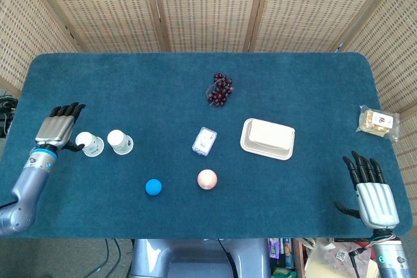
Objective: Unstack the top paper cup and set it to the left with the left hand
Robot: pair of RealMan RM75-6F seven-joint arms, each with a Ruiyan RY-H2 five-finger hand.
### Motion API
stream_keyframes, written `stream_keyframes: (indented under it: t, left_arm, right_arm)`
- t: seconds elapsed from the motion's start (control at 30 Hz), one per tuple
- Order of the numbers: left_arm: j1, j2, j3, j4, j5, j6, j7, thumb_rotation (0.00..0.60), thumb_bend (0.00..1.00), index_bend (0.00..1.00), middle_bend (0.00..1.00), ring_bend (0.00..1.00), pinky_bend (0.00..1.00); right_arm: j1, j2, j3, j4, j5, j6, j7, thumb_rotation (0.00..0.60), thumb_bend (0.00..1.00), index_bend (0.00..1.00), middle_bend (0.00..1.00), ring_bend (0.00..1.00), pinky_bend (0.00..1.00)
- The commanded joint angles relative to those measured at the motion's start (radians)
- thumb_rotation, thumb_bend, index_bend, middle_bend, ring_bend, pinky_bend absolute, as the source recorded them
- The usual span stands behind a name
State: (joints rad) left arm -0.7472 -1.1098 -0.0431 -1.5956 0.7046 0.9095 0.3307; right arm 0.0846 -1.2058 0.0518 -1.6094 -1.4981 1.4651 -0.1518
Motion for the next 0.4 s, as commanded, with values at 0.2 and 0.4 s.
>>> stream_keyframes:
  t: [0.2,0.4]
  left_arm:
    - [0.309,-0.108,0.096,-0.028,0.572,0.521,-0.174,0.6,0.26,0.0,0.0,0.0,0.0]
    - [0.415,-0.234,0.14,0.082,0.721,0.68,-0.146,0.6,0.26,0.0,0.0,0.0,0.0]
  right_arm:
    - [0.004,-0.008,-0.002,0.002,-0.002,-0.005,-0.019,0.6,0.09,0.0,0.0,0.0,0.0]
    - [0.008,-0.014,-0.003,0.014,-0.007,-0.008,-0.02,0.6,0.09,0.0,0.0,0.0,0.0]
